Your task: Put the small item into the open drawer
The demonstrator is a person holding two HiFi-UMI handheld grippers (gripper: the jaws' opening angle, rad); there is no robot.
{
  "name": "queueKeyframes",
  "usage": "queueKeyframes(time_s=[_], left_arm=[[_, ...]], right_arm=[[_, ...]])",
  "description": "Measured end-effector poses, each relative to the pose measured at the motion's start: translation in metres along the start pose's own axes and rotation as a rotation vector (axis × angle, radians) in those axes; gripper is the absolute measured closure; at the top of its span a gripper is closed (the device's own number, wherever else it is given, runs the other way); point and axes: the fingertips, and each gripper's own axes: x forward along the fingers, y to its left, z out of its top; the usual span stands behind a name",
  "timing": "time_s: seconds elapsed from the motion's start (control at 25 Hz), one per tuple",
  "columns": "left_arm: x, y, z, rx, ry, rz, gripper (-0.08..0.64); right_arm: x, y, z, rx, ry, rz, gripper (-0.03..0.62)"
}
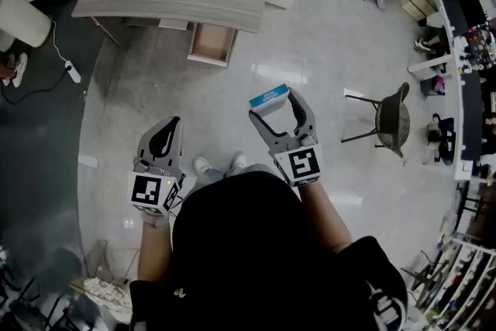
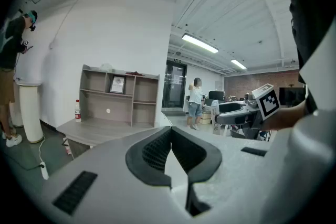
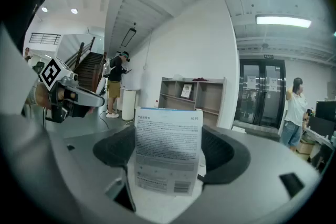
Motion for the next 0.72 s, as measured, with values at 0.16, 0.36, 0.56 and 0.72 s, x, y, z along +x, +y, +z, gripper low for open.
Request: queueKeyframes(time_s=[0.16, 0.36, 0.56, 0.72], left_arm=[[-0.005, 0.012, -0.001, -0.003, -0.010, 0.001, 0.557], [-0.015, 0.027, 0.000, -0.006, -0.018, 0.000, 0.557], [-0.028, 0.049, -0.011, -0.020, -0.010, -0.006, 0.557], [-0.033, 0.063, -0.019, -0.027, 0.002, -0.006, 0.557]], right_arm=[[0.007, 0.011, 0.002, 0.033, -0.002, -0.009, 0.186], [0.016, 0.026, 0.004, 0.000, 0.005, 0.005, 0.186], [0.028, 0.042, 0.001, 0.024, 0.032, -0.007, 0.186], [0.039, 0.051, 0.001, 0.063, 0.043, -0.033, 0.186]])
